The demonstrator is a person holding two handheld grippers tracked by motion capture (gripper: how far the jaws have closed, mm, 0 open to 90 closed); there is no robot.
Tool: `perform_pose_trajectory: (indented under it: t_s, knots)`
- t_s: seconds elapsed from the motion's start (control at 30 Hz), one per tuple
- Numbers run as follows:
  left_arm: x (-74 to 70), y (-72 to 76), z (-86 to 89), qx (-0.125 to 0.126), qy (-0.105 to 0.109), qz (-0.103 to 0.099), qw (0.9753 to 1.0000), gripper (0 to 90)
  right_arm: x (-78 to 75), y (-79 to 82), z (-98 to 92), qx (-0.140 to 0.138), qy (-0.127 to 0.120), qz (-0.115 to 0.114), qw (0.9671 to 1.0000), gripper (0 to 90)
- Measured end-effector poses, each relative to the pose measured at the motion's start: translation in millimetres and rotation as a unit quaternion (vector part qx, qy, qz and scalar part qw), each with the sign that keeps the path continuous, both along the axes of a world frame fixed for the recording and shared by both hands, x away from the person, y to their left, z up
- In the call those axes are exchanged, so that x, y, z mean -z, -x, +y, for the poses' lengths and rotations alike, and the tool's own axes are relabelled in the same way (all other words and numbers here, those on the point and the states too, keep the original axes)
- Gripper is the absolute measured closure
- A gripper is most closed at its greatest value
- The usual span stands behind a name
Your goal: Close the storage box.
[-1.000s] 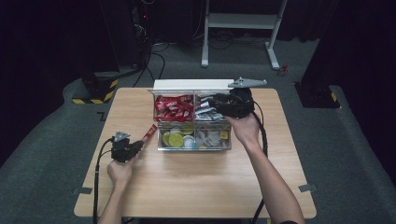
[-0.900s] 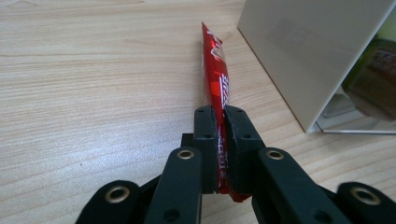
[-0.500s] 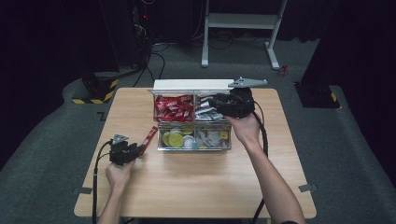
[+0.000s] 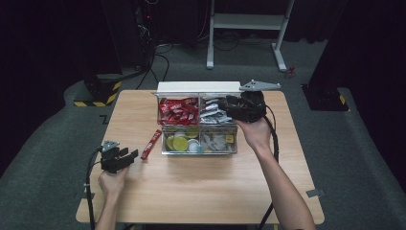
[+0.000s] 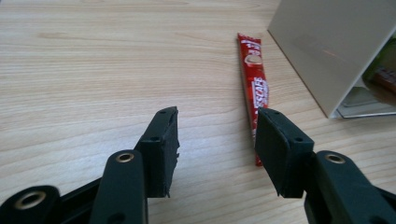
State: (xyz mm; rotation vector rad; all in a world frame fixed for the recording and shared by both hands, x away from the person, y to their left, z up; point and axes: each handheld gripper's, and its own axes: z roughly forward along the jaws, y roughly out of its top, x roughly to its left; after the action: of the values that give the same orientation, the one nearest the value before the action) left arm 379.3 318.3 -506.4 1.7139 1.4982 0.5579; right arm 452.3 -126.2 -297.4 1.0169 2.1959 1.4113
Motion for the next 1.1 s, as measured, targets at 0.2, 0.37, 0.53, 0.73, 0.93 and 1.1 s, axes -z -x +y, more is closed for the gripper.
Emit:
perform_pose_trajectory:
  t_s: [0.2, 0.37, 0.53, 0.73, 0.93, 1.1]
  knots:
    - [4.8, 0.4, 2.6, -0.009, -0.014, 0.009, 0.9998, 48.8, -1.4, 2.6, -4.2, 0.003, -0.003, -0.004, 1.0, 55.5]
    - [8.9, 1.9, 4.0, -0.019, -0.033, 0.011, 0.9992, 47.9, -2.5, 4.4, -7.3, 0.006, -0.004, -0.006, 1.0, 55.4]
    - [16.3, 2.7, 6.2, -0.031, -0.047, 0.015, 0.9983, 47.4, -3.0, 6.4, -11.1, 0.01, -0.006, -0.007, 0.9999, 55.3]
    - [21.3, 5.1, 7.1, -0.039, -0.054, 0.011, 0.9977, 46.7, -2.9, 8.7, -16.9, 0.016, -0.009, -0.011, 0.9998, 55.1]
    - [21.5, 4.9, 4.2, -0.036, -0.068, 0.013, 0.997, 43.9, -1.8, 10.9, -20.2, 0.018, -0.008, -0.01, 0.9997, 55.0]
    - [21.8, 3.9, 2.1, -0.035, -0.074, 0.013, 0.9965, 41.2, 0.9, 13.3, -22.0, 0.017, -0.007, -0.007, 0.9998, 55.0]
